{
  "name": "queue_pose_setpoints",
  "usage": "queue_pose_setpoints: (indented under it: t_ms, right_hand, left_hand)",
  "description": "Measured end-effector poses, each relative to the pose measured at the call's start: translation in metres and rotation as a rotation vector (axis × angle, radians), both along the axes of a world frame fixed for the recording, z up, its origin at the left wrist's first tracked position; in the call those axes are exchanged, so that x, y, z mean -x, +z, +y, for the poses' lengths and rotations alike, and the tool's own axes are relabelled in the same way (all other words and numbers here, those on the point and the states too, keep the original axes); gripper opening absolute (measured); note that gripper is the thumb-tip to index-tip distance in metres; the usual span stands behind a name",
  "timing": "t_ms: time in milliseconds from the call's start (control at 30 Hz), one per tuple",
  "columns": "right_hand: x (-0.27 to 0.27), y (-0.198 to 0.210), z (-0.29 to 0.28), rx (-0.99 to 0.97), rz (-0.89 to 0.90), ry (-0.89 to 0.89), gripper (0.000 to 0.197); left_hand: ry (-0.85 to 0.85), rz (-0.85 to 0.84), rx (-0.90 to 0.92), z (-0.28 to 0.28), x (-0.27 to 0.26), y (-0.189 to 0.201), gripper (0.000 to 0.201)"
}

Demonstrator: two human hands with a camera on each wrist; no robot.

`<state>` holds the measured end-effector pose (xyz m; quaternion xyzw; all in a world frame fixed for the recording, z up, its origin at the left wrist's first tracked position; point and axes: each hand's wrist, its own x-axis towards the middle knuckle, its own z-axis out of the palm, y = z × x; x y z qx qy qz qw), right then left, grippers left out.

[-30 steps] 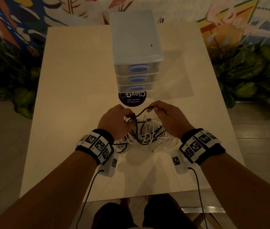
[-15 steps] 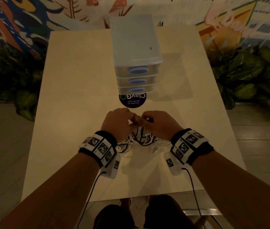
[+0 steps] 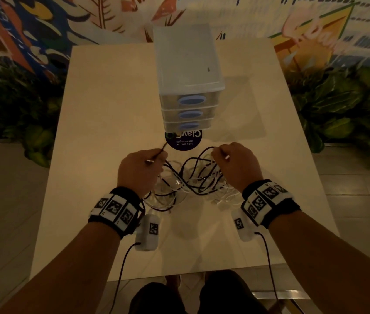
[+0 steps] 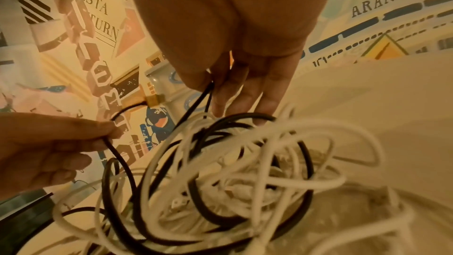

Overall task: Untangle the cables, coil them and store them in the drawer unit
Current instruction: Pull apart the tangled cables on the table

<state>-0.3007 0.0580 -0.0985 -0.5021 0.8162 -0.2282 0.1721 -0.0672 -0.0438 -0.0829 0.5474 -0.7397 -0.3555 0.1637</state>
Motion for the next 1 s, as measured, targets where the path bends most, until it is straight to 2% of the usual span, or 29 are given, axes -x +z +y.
queue_pose_setpoints:
  t_ms: [100, 133, 233, 367, 433, 500, 600, 667, 800, 900, 1000]
  right_hand:
    - [0.004, 0.004, 0.002, -0.013, -0.076, -0.013, 0.021]
    - [0.004, 0.007, 0.003, -0.005, -0.128, -0.013, 0.025]
    - [0.004, 0.008, 0.003, 0.022, -0.203, -0.013, 0.033]
    - [-0.003, 0.010, 0.006, 0.138, -0.091, 0.009, 0.020]
    - [-0.018, 0.018, 0.010, 0.231, -0.125, 0.076, 0.012]
    - [-0.040, 0.024, 0.015, 0.192, -0.186, 0.225, 0.014]
    - [-0.064, 0.009, 0.017, 0.044, -0.096, 0.403, 0.021]
    - [-0.067, -0.003, 0.012, -0.076, 0.051, 0.390, 0.021]
    - [-0.068, -0.008, 0.003, -0.144, 0.235, 0.337, 0.021]
    - [-0.065, -0.009, -0.001, -0.202, 0.234, 0.269, 0.021]
    - [-0.058, -0.011, 0.000, -0.214, 0.069, 0.232, 0.023]
  left_hand:
    - [0.165, 0.220, -0.160, 0.001, -0.001, 0.000, 0.018]
    - [0.174, 0.253, -0.180, 0.000, -0.001, -0.001, 0.016]
    - [0.158, 0.283, -0.192, 0.000, 0.000, -0.002, 0.015]
    - [0.141, 0.288, -0.195, -0.001, 0.003, -0.001, 0.016]
    - [0.124, 0.302, -0.205, -0.001, 0.004, -0.001, 0.017]
    - [0.106, 0.313, -0.199, -0.002, 0.007, 0.000, 0.019]
    - [0.093, 0.330, -0.187, -0.005, 0.012, 0.002, 0.021]
    - [0.083, 0.359, -0.196, -0.008, 0.017, 0.002, 0.018]
    - [0.124, 0.581, -0.421, -0.010, 0.029, 0.001, 0.014]
    - [0.196, 0.671, -0.461, -0.009, 0.034, 0.000, 0.010]
    - [0.292, 0.646, -0.398, -0.013, 0.034, -0.002, 0.010]
